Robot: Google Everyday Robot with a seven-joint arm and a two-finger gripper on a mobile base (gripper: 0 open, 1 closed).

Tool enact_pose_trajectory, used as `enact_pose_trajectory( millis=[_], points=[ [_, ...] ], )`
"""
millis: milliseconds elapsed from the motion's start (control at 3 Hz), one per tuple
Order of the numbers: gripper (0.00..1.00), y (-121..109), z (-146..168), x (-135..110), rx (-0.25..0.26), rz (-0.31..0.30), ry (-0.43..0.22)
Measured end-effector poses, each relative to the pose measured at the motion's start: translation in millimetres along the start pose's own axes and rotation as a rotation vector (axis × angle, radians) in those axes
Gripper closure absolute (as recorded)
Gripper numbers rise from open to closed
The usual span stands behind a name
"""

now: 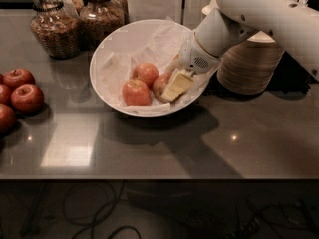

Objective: Pick apple from white bowl

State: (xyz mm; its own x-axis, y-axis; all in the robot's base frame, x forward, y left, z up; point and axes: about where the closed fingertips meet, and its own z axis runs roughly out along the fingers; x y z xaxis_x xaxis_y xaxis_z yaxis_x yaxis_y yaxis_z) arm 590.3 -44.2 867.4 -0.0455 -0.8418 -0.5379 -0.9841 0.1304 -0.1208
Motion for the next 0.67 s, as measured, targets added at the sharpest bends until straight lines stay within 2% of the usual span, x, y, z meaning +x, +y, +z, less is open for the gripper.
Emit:
enact_pose_trajectory(
  millis=[333, 667],
  points=[
    [1.00, 9.2, -11.5, -0.8, 0.008, -0.007, -0.040],
    [1.00, 18.6, -38.8, -18.1, 0.038, -0.052, -0.109]
  ],
)
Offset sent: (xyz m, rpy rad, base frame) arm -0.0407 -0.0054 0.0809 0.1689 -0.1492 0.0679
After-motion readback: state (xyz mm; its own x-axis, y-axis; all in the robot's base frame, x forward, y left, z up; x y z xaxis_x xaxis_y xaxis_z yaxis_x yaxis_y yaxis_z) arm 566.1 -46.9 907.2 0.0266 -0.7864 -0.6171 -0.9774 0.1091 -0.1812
